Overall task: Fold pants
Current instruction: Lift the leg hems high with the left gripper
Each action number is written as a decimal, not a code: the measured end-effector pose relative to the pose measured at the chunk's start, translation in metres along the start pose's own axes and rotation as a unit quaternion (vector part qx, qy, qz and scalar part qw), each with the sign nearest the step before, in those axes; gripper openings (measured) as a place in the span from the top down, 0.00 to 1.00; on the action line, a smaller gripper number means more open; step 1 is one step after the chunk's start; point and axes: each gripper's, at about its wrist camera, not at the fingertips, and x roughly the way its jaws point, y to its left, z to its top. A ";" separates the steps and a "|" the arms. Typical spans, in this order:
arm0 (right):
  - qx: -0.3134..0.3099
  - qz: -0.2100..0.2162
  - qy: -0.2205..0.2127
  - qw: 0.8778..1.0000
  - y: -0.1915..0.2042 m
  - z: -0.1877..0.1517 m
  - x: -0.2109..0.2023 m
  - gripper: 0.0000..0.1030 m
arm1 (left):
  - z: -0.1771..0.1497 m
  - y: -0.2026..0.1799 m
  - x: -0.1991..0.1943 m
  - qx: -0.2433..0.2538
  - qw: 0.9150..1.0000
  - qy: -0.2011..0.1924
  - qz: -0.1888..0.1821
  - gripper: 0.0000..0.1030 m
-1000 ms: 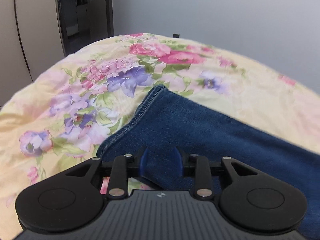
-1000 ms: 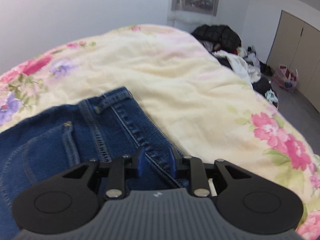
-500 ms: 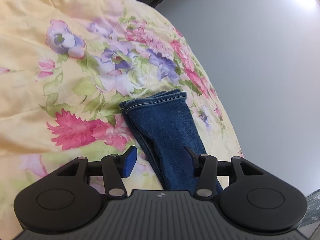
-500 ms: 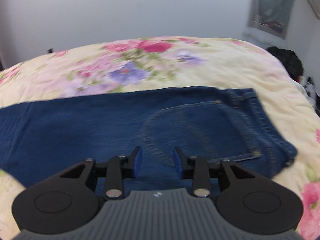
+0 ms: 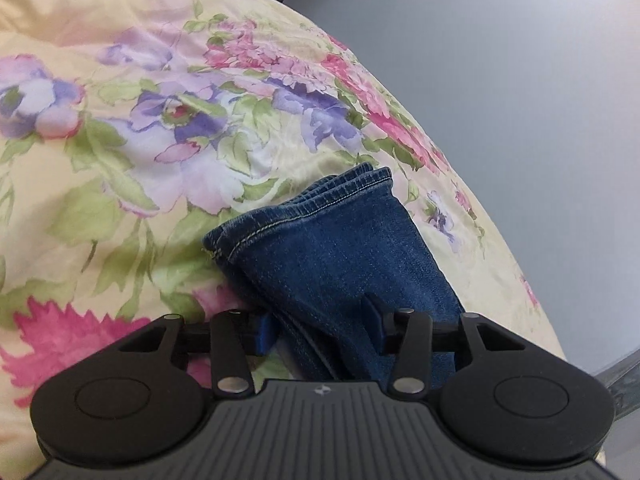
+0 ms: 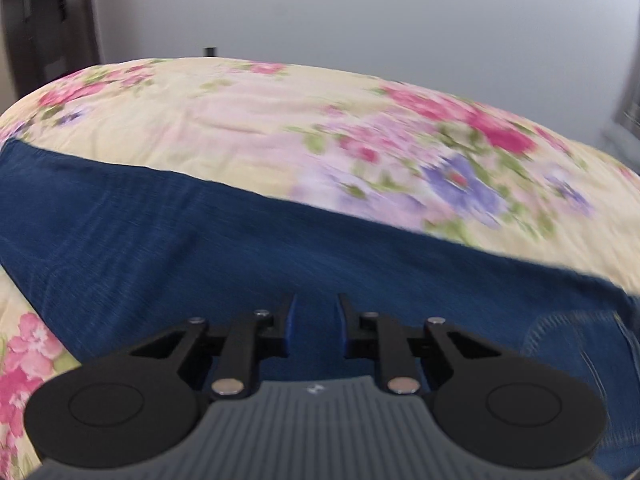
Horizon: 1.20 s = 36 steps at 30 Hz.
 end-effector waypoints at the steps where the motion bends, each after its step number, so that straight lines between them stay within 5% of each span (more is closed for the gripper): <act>1: -0.011 0.007 -0.001 1.000 0.010 0.009 0.010 0.93 | 0.002 -0.003 0.002 0.015 1.000 -0.001 0.005 0.62; 7: -0.035 0.028 0.000 0.999 0.053 0.047 0.068 1.00 | 0.009 -0.001 -0.001 0.023 1.000 -0.001 -0.012 0.86; 17: -0.010 -0.004 0.036 0.999 0.061 0.057 0.127 1.00 | 0.013 -0.025 -0.019 0.057 0.998 -0.026 -0.016 0.91; 23: 0.014 0.006 0.059 0.998 0.059 0.054 0.101 1.00 | 0.023 -0.045 -0.035 0.068 0.997 -0.028 -0.015 0.91; 33: 0.019 0.070 0.111 0.991 0.086 -0.023 0.016 1.00 | 0.028 -0.088 -0.071 0.111 0.992 -0.052 -0.032 0.92; 36: 0.008 0.058 0.112 0.992 0.095 -0.039 0.010 1.00 | 0.028 -0.097 -0.079 0.115 0.991 -0.055 -0.042 0.92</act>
